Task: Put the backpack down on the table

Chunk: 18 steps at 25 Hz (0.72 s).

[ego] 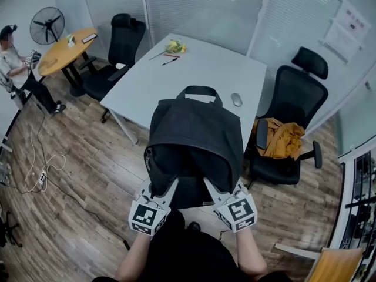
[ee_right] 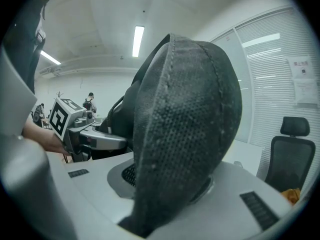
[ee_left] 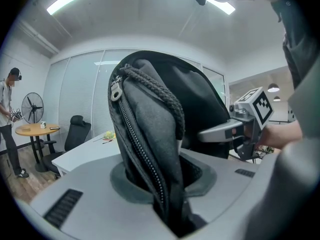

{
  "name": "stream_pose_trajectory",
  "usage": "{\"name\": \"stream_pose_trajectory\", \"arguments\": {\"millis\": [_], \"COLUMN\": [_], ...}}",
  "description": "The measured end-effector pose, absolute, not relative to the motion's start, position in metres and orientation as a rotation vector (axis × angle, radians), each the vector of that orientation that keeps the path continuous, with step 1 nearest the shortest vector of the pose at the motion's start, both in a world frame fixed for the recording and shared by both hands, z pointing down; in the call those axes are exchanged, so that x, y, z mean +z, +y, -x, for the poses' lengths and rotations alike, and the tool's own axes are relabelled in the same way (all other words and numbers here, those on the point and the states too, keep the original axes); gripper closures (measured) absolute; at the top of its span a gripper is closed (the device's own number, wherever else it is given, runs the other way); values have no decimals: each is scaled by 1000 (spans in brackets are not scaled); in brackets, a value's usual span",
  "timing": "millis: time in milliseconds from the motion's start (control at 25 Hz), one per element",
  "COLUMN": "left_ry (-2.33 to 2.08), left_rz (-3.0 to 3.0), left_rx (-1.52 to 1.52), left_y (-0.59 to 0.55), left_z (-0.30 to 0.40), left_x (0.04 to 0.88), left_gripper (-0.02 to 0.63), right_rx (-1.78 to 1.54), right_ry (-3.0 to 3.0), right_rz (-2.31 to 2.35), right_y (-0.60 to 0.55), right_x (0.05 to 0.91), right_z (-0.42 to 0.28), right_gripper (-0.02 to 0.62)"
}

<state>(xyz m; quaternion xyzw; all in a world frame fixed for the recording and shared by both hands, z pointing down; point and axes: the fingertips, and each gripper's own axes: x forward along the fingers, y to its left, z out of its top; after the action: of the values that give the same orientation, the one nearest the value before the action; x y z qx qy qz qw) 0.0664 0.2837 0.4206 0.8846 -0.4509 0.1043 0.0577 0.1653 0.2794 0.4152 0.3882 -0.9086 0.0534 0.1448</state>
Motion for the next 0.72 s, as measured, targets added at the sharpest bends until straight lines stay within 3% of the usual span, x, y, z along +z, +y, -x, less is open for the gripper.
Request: {"name": "stream_pose_trajectory", "arguments": {"millis": [720], "left_ry": [-1353], "left_rz": [-2688], "left_rx": [256], "left_y": [188], "left_z": [8], "left_x": [416], "left_gripper": [506], "right_rx": [139], "right_ry": [-2583], "right_rz": [-1133], "right_y": [185], "right_x": [408], "right_z": [-91], "right_gripper": [495]}}
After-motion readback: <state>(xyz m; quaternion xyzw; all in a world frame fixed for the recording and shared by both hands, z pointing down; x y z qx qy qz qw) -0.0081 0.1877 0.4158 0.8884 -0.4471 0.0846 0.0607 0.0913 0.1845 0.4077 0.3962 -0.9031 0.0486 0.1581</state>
